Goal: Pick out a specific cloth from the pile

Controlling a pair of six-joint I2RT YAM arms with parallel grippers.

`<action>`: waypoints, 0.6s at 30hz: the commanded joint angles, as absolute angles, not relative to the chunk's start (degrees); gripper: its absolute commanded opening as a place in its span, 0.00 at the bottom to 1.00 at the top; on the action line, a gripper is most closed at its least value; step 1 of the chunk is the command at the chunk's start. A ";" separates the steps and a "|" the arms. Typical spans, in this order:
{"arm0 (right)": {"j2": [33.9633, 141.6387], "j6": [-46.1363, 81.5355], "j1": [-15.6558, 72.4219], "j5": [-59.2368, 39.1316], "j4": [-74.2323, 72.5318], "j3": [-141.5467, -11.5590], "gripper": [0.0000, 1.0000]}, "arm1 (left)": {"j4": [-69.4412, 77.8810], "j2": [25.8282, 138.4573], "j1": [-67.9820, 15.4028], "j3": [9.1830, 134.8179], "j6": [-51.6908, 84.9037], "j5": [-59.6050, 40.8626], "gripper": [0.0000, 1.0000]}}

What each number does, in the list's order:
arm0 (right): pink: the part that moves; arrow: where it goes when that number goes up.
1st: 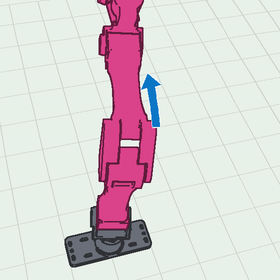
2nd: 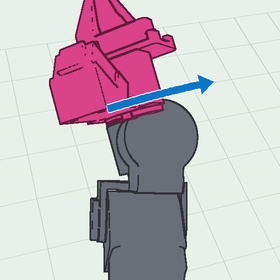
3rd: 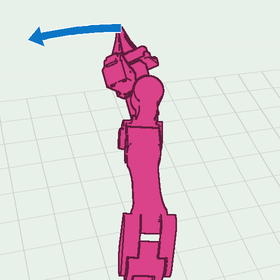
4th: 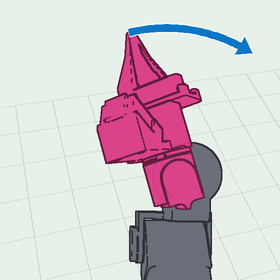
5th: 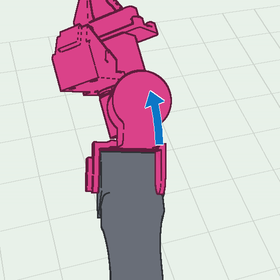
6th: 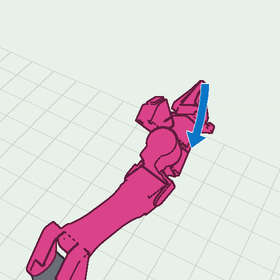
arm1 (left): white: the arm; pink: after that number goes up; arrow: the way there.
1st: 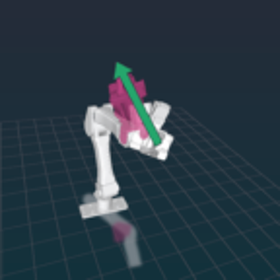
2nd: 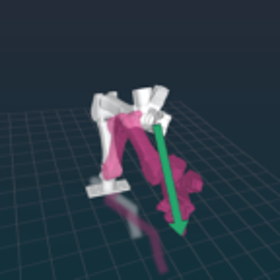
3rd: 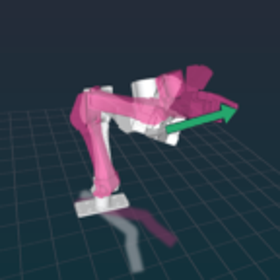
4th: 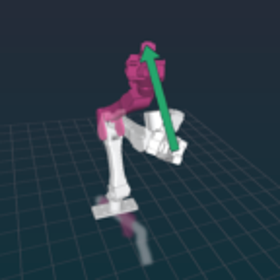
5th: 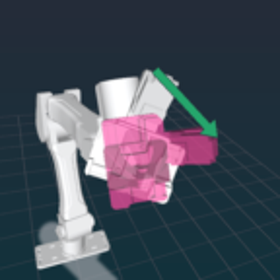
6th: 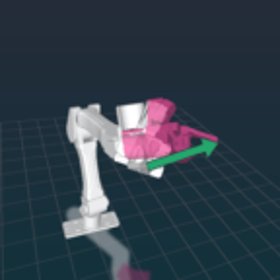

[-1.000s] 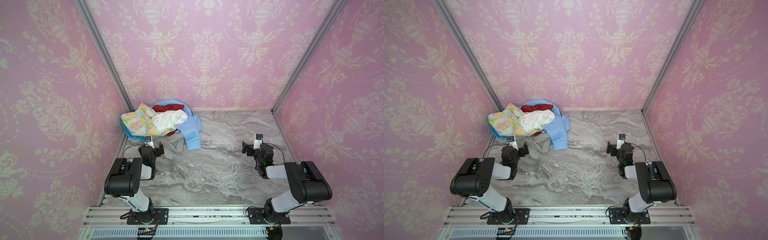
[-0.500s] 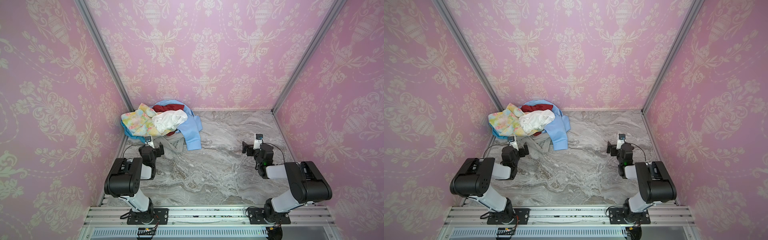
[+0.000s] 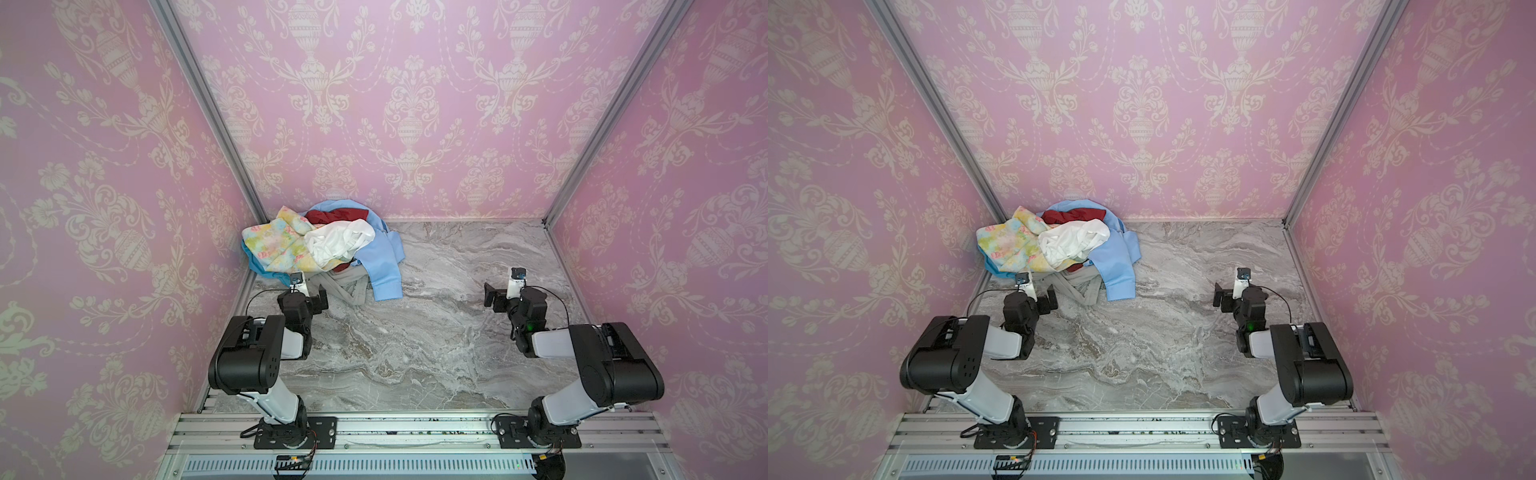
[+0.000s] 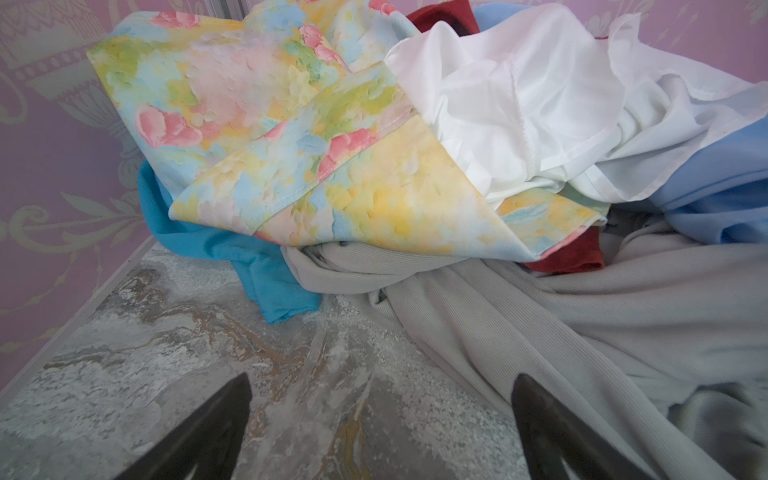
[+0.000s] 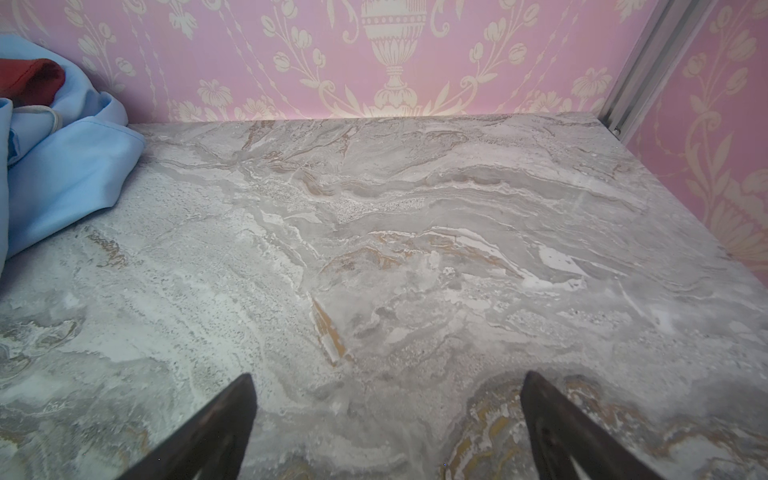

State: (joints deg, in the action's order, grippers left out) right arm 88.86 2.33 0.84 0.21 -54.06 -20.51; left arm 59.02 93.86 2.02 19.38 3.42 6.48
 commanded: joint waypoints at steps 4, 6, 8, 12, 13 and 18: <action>88.65 2.99 -0.13 -1.69 -54.49 -20.90 1.00 | 57.57 93.69 1.76 20.65 1.85 5.88 0.99; 88.60 2.99 -0.18 -1.62 -54.49 -20.87 1.00 | 57.57 93.74 1.76 20.70 1.82 5.97 0.99; 88.68 2.99 -0.18 -1.61 -54.43 -20.92 1.00 | 57.57 93.77 1.76 20.65 1.76 5.93 0.99; 88.65 2.81 0.00 -1.32 -54.40 -20.92 1.00 | 57.70 93.71 1.67 20.56 1.67 6.24 0.99; 88.67 2.77 0.04 -1.27 -54.45 -20.89 1.00 | 57.74 93.69 1.67 20.56 1.76 6.16 0.99; 87.23 1.27 1.37 -0.16 -51.96 -21.52 1.00 | 58.09 93.69 1.74 20.39 1.71 6.06 0.99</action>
State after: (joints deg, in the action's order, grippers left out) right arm 88.66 2.52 0.45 -0.58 -53.43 -20.56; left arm 58.65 93.86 2.02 19.79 3.42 6.48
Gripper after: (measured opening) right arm 0.999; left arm 0.994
